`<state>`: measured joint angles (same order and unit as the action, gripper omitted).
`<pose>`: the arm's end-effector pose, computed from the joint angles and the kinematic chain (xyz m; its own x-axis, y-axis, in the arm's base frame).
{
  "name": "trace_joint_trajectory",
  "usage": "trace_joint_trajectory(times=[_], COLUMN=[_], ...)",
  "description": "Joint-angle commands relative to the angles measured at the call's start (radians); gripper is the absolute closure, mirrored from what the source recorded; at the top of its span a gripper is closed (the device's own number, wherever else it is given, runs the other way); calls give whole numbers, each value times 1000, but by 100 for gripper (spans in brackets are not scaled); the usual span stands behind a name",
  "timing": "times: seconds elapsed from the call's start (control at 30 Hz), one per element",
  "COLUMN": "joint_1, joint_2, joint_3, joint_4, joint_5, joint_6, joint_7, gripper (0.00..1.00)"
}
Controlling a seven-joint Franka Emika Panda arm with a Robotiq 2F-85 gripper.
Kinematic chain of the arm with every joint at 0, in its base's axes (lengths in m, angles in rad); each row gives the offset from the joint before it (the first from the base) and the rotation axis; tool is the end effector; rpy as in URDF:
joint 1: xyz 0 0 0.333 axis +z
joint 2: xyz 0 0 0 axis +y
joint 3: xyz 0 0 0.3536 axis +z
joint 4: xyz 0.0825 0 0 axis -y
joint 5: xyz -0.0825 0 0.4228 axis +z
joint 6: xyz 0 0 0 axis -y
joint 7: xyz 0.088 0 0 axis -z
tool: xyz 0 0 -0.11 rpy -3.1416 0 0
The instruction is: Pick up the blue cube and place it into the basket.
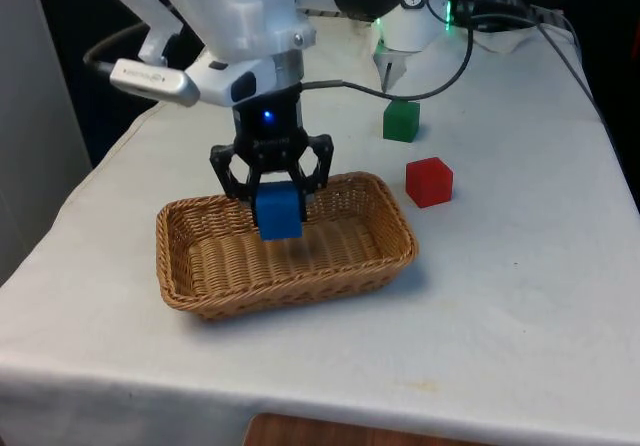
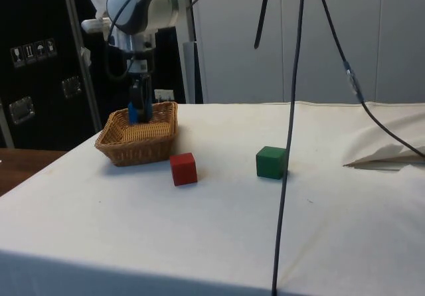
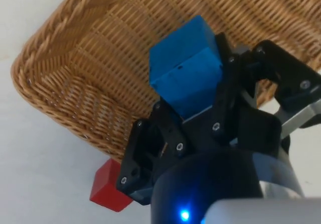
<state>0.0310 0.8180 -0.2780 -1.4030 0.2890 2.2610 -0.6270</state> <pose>0.7838 -0.1397 0.2347 0.9536 0.2905 0.0794 0.2902 -0.9568 0.0161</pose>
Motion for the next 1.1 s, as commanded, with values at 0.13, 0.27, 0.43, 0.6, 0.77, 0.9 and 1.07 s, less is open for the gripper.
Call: trace_joint_trajectory(times=[0.13, 0.27, 0.43, 0.6, 0.77, 0.9, 1.07], joint_1=[-1, -11, -12, -10, -9, -9, -9], joint_2=[21, 51, 73, 84, 85, 86, 86], joint_3=[3, 16, 15, 12, 12, 11, 11], joint_4=[13, 34, 49, 60, 62, 62, 62], joint_5=[24, 61, 86, 88, 87, 86, 86], joint_6=[0, -6, -9, -15, -17, -17, -18], joint_7=[-12, -37, -51, -52, -53, -54, -54], gripper=[99, 99, 99, 99, 86, 38, 2])
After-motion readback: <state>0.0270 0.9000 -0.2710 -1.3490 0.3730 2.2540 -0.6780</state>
